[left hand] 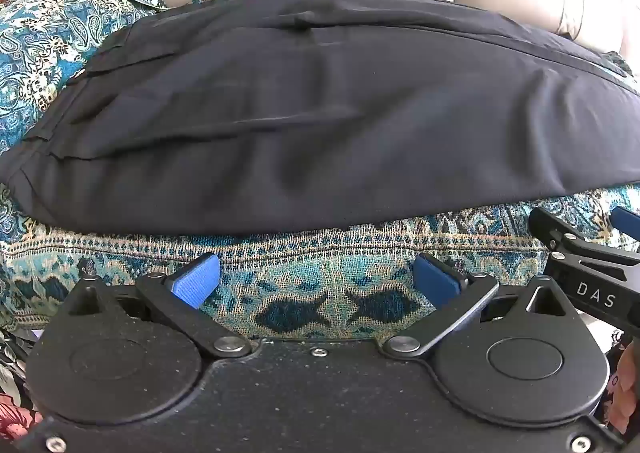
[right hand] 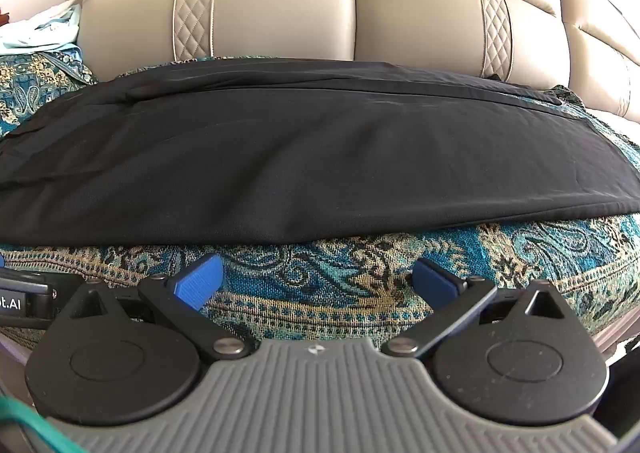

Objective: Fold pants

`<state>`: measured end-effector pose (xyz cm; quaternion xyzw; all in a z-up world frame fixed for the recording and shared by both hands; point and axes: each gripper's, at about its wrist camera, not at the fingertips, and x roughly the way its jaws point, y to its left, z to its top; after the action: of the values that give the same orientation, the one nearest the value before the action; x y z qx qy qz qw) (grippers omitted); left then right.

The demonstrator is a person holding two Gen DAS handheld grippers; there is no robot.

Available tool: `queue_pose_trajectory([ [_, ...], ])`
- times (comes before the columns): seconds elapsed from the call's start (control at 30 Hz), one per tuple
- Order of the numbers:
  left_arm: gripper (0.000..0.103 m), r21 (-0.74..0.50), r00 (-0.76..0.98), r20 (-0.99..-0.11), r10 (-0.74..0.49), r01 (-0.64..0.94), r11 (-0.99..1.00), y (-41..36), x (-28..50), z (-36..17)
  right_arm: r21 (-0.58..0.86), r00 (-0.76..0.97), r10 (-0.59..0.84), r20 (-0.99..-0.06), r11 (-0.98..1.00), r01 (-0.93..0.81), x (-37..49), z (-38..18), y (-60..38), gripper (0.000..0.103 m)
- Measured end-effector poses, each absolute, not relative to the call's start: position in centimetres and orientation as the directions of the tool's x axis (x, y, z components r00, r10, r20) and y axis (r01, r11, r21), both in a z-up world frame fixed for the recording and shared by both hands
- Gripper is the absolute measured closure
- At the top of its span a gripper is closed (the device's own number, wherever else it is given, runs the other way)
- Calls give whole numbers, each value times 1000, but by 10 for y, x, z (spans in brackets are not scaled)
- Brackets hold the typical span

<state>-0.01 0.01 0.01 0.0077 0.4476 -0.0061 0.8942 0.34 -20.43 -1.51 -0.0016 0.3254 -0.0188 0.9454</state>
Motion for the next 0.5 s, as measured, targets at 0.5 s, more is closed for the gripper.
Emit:
queue_pose_trajectory([
  [0.5, 0, 11, 594, -804, -2, 18, 1000, 0, 0, 0, -16, 788, -36, -614, 999, 34, 3, -17, -204, 0],
])
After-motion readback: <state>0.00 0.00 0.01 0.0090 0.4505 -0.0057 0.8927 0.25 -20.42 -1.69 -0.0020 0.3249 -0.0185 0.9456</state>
